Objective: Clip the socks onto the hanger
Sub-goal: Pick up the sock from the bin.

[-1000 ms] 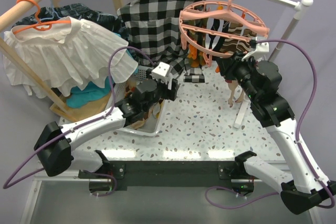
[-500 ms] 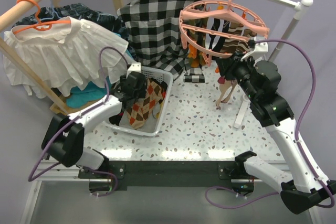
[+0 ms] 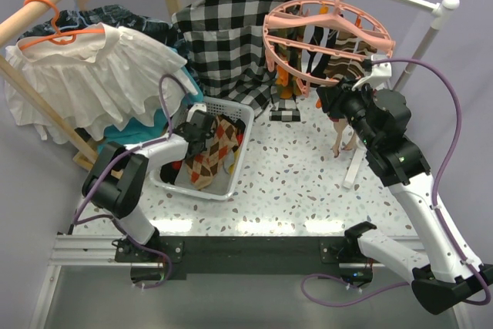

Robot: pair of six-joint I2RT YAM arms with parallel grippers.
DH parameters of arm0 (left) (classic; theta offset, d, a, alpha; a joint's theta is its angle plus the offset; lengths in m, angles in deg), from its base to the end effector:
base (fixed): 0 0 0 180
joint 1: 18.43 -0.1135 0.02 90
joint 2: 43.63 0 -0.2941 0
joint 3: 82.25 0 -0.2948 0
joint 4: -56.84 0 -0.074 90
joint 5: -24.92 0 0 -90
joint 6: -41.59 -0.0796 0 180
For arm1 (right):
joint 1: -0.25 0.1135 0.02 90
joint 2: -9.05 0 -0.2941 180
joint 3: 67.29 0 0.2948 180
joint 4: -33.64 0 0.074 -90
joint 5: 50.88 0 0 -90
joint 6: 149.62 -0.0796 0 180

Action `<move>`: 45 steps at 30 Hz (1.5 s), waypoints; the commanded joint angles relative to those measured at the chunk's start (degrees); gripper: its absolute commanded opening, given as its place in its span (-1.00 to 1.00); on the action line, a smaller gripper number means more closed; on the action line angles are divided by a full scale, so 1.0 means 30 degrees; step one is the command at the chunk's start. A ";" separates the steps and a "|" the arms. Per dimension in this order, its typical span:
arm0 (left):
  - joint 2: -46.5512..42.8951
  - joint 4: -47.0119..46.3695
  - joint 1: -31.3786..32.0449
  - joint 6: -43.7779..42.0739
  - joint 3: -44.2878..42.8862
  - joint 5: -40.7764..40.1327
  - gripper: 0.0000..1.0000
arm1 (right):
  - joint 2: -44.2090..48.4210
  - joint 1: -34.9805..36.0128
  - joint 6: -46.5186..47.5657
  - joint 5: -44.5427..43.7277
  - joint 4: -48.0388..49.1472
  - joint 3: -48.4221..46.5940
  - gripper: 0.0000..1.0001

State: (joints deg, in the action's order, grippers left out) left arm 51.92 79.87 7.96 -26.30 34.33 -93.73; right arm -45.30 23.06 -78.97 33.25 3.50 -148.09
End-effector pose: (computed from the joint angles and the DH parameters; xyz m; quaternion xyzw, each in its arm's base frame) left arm 0.3576 -0.1348 0.1314 -0.0395 0.9266 0.0961 0.3614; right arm 0.2478 0.0954 0.4739 0.0130 0.7293 0.2108 0.6508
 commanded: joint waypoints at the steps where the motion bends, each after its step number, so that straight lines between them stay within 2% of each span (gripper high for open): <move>1: -0.0588 -0.0102 -0.0067 -0.0074 -0.0028 0.0377 -1.00 | 0.0098 -0.0044 0.0329 0.0110 0.0711 0.0080 -0.98; 8: -0.3633 0.1509 0.0518 -0.1069 -0.1696 0.0700 -1.00 | 0.0098 -0.0044 0.0328 0.0198 0.0711 -0.0038 -0.97; 13: -0.5538 0.2477 0.2041 -0.2096 -0.3278 0.1371 -1.00 | 0.0156 -0.0015 0.0270 0.0140 0.0740 0.0080 -0.97; 18: -0.6683 0.2478 0.3007 -0.1368 -0.2317 0.3247 -1.00 | 0.0186 -0.0015 0.0299 0.0140 0.0653 0.0021 -0.97; 20: -0.6567 0.2273 0.3126 -0.0781 -0.0942 0.4005 -0.99 | 0.0186 -0.0015 0.0270 0.0140 0.0711 0.0079 -0.97; 23: -0.6187 0.2476 0.3243 0.0684 0.0320 0.4654 -0.74 | 0.0186 -0.0044 0.0299 0.0228 0.0682 0.0109 -0.97; 24: -0.6243 0.2564 0.3331 0.1122 0.0497 0.4626 -0.41 | 0.0157 -0.0015 0.0270 0.0228 0.0682 0.0109 -0.97; 27: -0.6857 0.2245 0.3390 0.1099 0.0616 0.4538 0.09 | 0.0127 -0.0015 0.0299 0.0227 0.0682 0.0051 -0.97; 33: -0.6744 0.2623 0.3361 -0.0422 -0.1813 0.4420 0.27 | 0.0098 -0.0044 0.0299 0.0228 0.0652 0.0050 -0.97; 38: -0.3910 0.3820 0.3332 -0.1246 -0.4215 0.4276 0.22 | 0.0040 -0.0044 0.0358 0.0227 0.0740 0.0050 -0.97; 42: -0.1765 0.4060 0.3273 -0.0867 -0.5359 0.3748 0.02 | 0.0069 -0.0044 0.0358 0.0198 0.0711 0.0021 -0.97; 45: -0.0680 0.3329 0.3040 -0.0341 -0.5420 0.3659 -0.06 | 0.0127 -0.0044 0.0416 0.0140 0.0681 0.0050 -0.97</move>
State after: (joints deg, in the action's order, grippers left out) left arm 46.43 89.51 17.71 -28.16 19.58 -81.40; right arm -45.30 23.06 -78.69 33.93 3.52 -148.00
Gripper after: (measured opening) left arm 0.494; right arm 0.270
